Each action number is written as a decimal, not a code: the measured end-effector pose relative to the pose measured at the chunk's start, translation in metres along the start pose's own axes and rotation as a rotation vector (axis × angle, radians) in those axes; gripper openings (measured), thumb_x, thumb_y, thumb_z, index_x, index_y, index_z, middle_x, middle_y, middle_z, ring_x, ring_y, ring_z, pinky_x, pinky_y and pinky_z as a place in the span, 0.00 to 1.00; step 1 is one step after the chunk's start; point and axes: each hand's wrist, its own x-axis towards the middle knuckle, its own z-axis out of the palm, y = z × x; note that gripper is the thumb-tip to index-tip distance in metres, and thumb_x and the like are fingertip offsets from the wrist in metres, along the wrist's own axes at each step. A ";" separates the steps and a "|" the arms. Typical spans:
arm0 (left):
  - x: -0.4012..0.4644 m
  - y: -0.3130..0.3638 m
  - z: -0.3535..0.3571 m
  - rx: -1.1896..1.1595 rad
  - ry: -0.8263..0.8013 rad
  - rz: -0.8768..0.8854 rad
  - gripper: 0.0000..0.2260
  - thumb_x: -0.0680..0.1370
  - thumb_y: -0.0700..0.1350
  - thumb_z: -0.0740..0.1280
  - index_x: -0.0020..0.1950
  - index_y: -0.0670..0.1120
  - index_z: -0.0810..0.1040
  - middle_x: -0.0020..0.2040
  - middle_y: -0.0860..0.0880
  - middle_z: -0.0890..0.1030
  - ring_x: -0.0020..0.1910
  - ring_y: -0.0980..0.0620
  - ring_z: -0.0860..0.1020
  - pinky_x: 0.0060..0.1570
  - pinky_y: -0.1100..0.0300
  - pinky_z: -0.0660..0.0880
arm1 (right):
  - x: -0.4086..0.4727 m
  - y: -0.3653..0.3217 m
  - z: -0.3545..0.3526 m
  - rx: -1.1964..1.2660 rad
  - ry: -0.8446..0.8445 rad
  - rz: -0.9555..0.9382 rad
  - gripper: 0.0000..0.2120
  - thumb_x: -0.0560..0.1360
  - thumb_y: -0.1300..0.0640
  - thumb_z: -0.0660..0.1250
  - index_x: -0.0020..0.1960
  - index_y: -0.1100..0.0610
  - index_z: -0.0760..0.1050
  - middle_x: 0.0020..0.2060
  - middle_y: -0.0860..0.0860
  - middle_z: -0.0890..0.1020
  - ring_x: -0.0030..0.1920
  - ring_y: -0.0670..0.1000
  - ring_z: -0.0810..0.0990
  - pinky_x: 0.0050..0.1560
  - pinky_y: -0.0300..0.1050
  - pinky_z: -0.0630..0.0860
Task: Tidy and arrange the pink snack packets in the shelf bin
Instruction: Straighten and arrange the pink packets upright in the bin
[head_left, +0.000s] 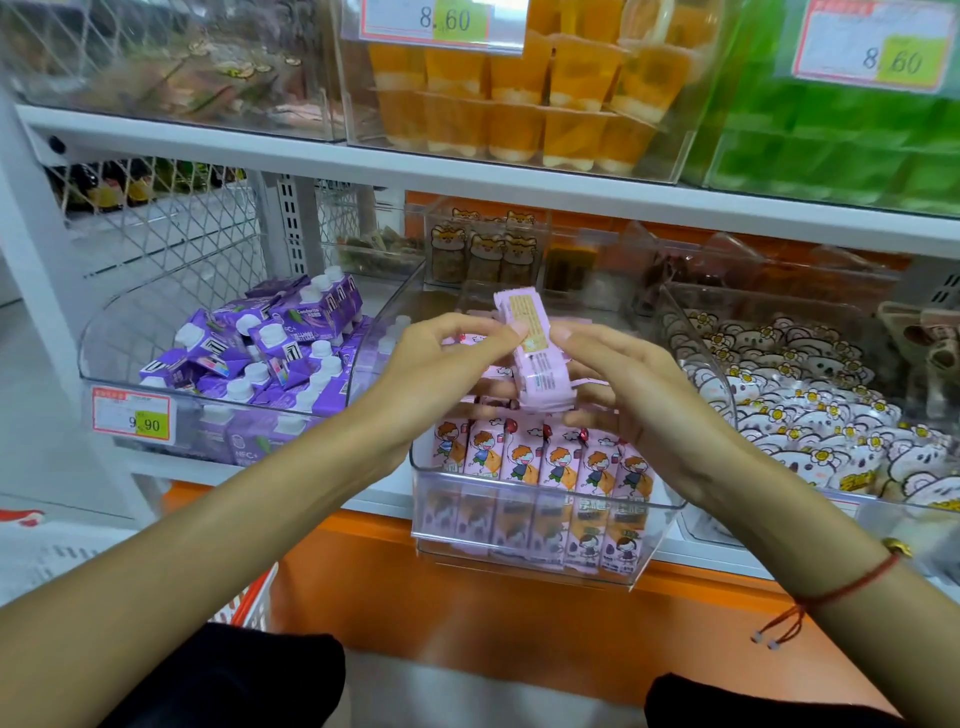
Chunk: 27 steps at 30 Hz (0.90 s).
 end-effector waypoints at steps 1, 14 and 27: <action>0.000 0.000 0.000 0.022 0.014 0.031 0.10 0.76 0.48 0.70 0.56 0.48 0.79 0.41 0.54 0.85 0.33 0.60 0.82 0.32 0.66 0.79 | -0.001 0.001 0.001 -0.016 -0.013 -0.022 0.15 0.74 0.49 0.70 0.60 0.49 0.78 0.50 0.56 0.84 0.43 0.52 0.84 0.40 0.38 0.80; -0.002 -0.001 -0.002 0.003 0.075 0.155 0.14 0.77 0.51 0.67 0.60 0.47 0.77 0.47 0.54 0.84 0.49 0.58 0.83 0.55 0.57 0.79 | -0.003 0.015 0.010 -0.662 0.164 -0.627 0.24 0.72 0.55 0.72 0.66 0.45 0.71 0.50 0.45 0.77 0.48 0.41 0.74 0.46 0.32 0.72; 0.006 0.002 -0.009 0.087 0.089 0.363 0.03 0.77 0.47 0.69 0.49 0.53 0.80 0.45 0.55 0.84 0.48 0.59 0.81 0.57 0.54 0.78 | 0.008 0.020 0.011 -0.590 0.238 -0.591 0.17 0.71 0.60 0.74 0.58 0.54 0.75 0.50 0.47 0.80 0.48 0.42 0.75 0.48 0.28 0.69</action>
